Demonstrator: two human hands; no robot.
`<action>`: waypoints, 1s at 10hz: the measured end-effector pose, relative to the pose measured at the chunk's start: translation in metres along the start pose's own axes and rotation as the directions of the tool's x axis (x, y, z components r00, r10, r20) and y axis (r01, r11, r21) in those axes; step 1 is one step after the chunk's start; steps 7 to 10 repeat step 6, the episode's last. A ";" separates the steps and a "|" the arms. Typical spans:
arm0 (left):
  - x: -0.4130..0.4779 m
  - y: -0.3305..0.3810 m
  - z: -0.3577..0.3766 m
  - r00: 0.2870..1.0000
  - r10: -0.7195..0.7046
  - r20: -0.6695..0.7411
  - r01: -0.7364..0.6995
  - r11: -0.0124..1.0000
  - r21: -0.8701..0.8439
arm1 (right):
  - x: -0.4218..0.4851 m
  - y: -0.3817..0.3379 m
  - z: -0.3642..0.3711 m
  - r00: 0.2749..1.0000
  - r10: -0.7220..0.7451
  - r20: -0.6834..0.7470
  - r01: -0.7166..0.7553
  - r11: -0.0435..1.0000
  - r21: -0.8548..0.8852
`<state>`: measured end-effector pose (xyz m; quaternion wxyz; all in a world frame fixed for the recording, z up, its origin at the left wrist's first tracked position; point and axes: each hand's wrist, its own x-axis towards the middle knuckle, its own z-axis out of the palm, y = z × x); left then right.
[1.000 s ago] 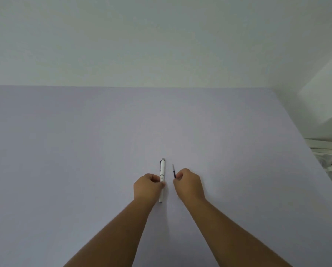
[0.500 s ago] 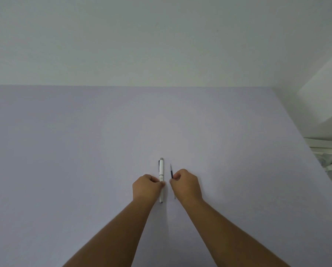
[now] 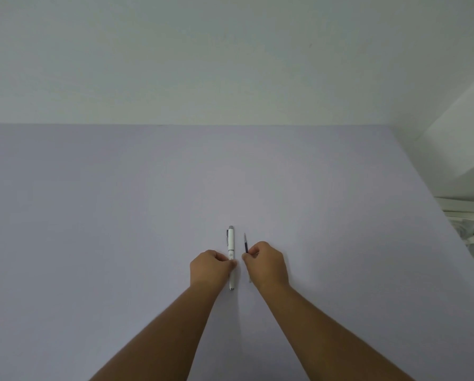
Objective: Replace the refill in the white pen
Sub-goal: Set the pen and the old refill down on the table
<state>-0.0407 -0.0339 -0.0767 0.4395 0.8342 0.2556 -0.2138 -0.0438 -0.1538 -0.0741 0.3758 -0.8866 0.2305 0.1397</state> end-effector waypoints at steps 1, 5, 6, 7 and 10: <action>0.000 0.001 -0.001 1.000 0.009 0.006 -0.009 1.000 0.021 | -0.001 0.001 0.000 1.000 -0.010 0.002 0.010 1.000 0.013; -0.011 0.025 -0.039 0.995 0.096 -0.034 -0.090 0.983 0.160 | 0.000 -0.023 -0.036 0.979 -0.137 -0.148 0.137 0.991 -0.008; -0.020 0.057 -0.062 0.963 0.262 -0.064 -0.228 0.917 0.327 | 0.001 -0.054 -0.063 0.928 -0.309 -0.206 0.304 0.951 -0.055; -0.020 0.057 -0.062 0.963 0.262 -0.064 -0.228 0.917 0.327 | 0.001 -0.054 -0.063 0.928 -0.309 -0.206 0.304 0.951 -0.055; -0.020 0.057 -0.062 0.963 0.262 -0.064 -0.228 0.917 0.327 | 0.001 -0.054 -0.063 0.928 -0.309 -0.206 0.304 0.951 -0.055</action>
